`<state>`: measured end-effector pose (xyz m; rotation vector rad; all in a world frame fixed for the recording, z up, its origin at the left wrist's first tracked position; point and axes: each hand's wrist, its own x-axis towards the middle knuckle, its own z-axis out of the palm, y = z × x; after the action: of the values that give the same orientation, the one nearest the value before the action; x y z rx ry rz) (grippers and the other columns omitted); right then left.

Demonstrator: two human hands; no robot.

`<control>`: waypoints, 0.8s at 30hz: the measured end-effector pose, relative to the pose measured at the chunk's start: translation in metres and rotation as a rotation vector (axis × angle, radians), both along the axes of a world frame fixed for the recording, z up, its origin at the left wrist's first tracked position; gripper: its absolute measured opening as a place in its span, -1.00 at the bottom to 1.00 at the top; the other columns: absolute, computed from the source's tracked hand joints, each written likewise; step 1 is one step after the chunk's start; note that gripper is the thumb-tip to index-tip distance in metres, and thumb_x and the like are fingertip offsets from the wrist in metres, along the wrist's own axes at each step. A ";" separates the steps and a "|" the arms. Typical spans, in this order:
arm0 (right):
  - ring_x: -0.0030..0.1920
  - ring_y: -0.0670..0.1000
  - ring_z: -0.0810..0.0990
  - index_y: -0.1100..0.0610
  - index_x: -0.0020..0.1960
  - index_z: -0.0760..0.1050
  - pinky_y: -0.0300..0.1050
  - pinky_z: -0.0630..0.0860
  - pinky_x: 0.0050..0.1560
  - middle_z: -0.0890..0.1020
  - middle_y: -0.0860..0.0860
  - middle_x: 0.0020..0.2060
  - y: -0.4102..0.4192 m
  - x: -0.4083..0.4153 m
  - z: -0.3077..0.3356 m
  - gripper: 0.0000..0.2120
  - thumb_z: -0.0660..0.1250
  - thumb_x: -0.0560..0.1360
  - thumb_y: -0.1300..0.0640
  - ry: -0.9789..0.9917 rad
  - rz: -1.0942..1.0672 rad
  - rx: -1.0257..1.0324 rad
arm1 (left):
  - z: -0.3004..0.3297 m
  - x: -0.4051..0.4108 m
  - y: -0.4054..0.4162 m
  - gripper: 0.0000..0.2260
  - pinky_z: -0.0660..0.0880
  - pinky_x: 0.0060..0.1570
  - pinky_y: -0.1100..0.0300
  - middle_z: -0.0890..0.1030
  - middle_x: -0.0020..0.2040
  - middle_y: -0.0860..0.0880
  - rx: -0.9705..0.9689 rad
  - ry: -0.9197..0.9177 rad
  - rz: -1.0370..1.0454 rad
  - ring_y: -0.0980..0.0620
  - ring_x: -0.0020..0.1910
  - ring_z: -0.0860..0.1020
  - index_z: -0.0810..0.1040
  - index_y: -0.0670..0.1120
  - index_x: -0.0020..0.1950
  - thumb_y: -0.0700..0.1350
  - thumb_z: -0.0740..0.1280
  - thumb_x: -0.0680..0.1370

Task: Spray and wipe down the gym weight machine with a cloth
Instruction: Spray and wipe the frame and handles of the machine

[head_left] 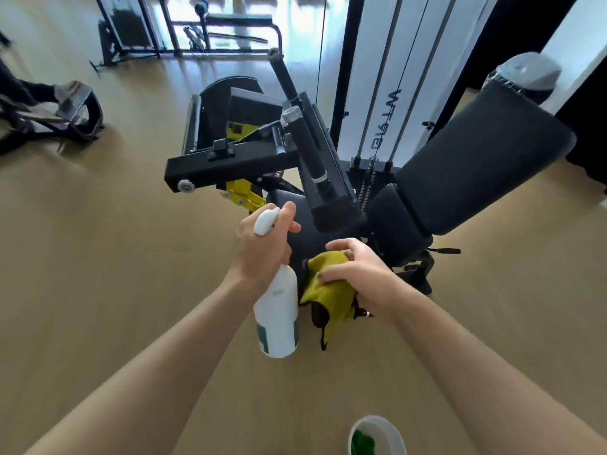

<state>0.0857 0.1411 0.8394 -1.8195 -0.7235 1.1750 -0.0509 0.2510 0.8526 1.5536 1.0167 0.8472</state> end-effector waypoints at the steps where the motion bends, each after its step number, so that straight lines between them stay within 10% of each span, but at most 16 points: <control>1: 0.06 0.18 0.63 0.07 0.23 0.46 0.11 0.65 -0.03 0.58 0.12 0.11 -0.001 0.005 0.003 -0.55 0.50 0.40 0.26 0.161 -0.142 0.037 | 0.003 -0.002 0.005 -0.72 0.47 -0.44 0.24 0.68 -0.20 -0.10 -0.001 0.003 -0.010 0.09 -0.47 0.50 0.59 -0.12 -0.15 0.01 0.34 0.69; 9: -0.19 0.09 0.59 0.23 -0.18 0.56 0.03 0.55 0.10 0.62 0.12 -0.31 0.016 0.020 0.040 -0.87 0.30 0.54 0.31 0.684 -0.725 0.298 | 0.028 -0.005 0.042 -0.73 0.48 -0.48 0.29 0.59 -0.38 -0.03 0.081 0.118 -0.042 0.16 -0.54 0.49 0.57 -0.01 -0.26 0.04 0.46 0.60; 24: 0.05 0.15 0.65 0.25 0.16 0.55 0.15 0.53 0.24 0.64 0.14 -0.06 0.054 0.067 0.060 -0.77 0.39 0.50 0.27 0.809 -0.877 0.452 | 0.034 0.034 0.085 -0.70 0.51 -0.32 0.08 0.55 -0.48 -0.06 -0.103 0.178 -0.082 -0.01 -0.50 0.49 0.65 -0.14 -0.25 0.07 0.51 0.53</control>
<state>0.1524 0.1952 0.8991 -0.9391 0.2659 0.9020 -0.0166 0.3364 0.8863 1.5918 1.0984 0.5996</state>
